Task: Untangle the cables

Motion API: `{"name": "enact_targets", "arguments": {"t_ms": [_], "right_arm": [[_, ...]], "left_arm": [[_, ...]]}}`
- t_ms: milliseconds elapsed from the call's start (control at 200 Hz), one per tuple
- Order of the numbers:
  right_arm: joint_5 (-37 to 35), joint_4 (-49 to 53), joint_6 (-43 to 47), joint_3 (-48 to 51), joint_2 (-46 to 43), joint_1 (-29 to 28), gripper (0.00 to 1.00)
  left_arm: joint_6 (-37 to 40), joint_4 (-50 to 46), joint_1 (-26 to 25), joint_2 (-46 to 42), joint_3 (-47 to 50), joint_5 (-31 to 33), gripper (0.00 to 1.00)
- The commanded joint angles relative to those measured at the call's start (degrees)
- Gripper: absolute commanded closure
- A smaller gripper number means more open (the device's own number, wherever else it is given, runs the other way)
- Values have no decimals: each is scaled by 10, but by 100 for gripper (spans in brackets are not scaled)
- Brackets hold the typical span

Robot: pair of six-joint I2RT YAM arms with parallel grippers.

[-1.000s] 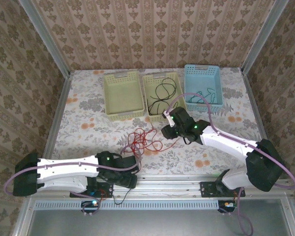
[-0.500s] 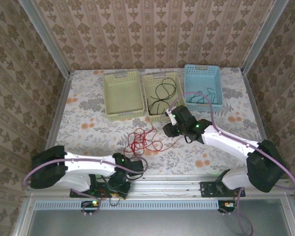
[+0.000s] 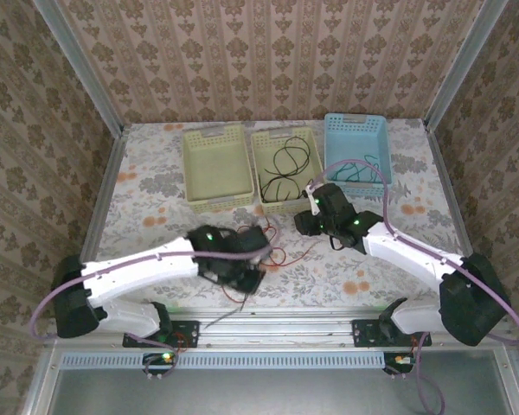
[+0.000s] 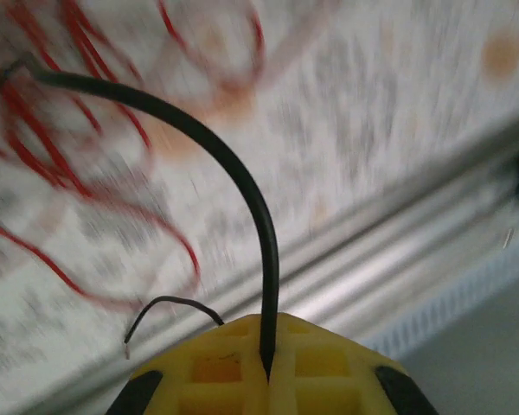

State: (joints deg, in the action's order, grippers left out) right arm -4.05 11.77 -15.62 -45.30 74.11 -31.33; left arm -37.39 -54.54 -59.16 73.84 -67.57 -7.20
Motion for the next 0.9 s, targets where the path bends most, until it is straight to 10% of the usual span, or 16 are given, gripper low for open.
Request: {"name": "enact_targets", "arguments": {"t_ms": [0,550,725,835,895], "right_arm": [[-21,-19,-42,6,-25,25,49],[-15,3,-77,11,-123,110,50],[33,18,-67,21,-139,110,50],[72,36,-48,18,-133,109,49],[92,45,-40,17,-127,108,49]], "left_arm": [[52,66,93,6,-40,2,100],[185,227,190,383,-506,-113,100],[118,242,209,488,-532,-103,100],[79,274,216,497,-486,-93,39],[80,283,212,482,-462,-78,22]]}}
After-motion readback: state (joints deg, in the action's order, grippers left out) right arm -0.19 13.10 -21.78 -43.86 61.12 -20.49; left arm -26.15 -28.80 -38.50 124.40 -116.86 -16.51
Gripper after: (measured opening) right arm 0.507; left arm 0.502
